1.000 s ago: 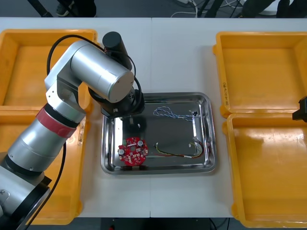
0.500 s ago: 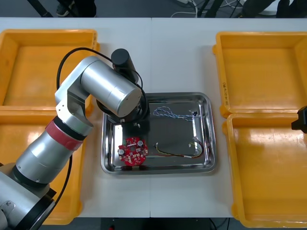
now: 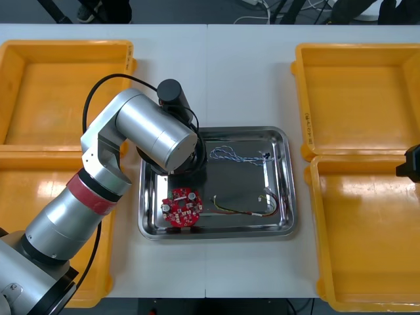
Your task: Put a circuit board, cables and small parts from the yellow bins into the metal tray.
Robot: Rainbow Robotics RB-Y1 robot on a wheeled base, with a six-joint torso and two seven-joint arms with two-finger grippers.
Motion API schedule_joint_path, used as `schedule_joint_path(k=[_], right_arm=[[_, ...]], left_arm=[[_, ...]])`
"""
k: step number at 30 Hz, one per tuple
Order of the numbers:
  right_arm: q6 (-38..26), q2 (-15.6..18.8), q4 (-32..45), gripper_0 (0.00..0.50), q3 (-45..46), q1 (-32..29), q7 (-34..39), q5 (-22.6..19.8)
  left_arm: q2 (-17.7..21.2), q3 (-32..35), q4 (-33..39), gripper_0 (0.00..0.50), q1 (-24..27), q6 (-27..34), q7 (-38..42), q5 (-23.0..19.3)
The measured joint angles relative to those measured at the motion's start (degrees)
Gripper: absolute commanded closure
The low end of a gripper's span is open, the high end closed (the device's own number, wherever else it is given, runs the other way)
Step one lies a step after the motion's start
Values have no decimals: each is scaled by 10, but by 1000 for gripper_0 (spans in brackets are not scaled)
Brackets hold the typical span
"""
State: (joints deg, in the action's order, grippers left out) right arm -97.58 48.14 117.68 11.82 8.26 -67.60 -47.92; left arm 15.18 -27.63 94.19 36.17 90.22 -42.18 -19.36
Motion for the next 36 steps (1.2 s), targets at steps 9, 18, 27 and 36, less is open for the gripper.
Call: schedule_joint_path(k=[9, 18, 27, 36], right_arm=[[1, 0, 0, 0, 0, -4, 0, -2], [1, 0, 0, 0, 0, -5, -1, -14], [2, 0, 4, 0, 0, -12, -15, -15], [2, 0, 5, 0, 0, -16, -15, -15]], left_arm=[[0, 0, 0, 232, 0, -1, 0, 3], [0, 0, 0, 52, 0, -1, 0, 4], [0, 17, 61, 19, 0, 54, 0, 4], [1, 92, 149, 0, 0, 112, 0, -3]])
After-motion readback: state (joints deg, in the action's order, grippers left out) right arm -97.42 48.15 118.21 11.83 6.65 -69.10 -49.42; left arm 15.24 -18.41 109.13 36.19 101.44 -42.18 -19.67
